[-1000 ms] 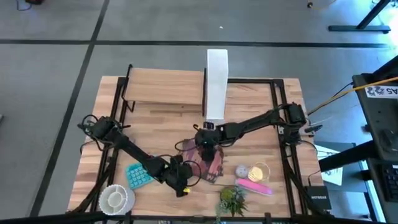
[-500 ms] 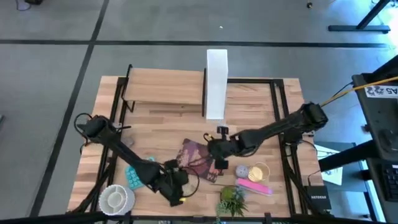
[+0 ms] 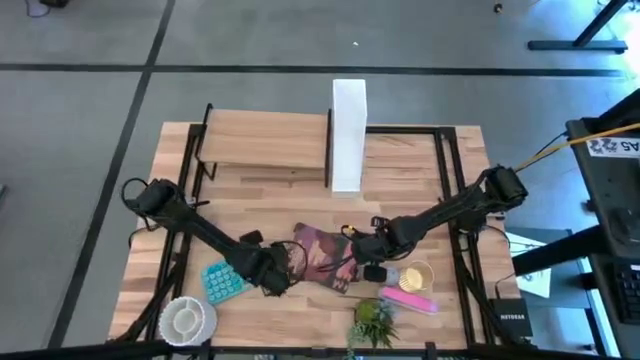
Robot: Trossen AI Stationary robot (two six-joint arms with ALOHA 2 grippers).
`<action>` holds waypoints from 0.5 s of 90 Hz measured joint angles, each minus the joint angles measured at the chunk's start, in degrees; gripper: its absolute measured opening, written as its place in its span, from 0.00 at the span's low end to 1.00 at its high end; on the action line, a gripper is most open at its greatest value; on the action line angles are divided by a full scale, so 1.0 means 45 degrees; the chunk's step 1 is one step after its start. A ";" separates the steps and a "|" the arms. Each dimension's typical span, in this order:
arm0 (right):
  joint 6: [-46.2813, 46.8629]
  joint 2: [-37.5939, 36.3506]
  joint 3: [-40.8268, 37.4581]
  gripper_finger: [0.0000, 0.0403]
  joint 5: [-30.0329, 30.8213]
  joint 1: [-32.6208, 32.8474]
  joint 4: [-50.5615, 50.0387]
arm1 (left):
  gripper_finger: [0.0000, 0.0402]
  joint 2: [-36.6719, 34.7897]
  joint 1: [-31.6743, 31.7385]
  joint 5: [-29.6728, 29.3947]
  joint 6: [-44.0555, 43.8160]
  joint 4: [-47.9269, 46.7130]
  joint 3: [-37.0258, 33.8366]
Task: Stock shelves
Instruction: Adjust the books
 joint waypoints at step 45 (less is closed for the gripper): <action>0.0012 0.0753 -0.0196 0.00 0.0374 -0.0528 0.1312 | 0.00 0.0068 -0.0381 0.0459 0.1954 0.5293 -0.0554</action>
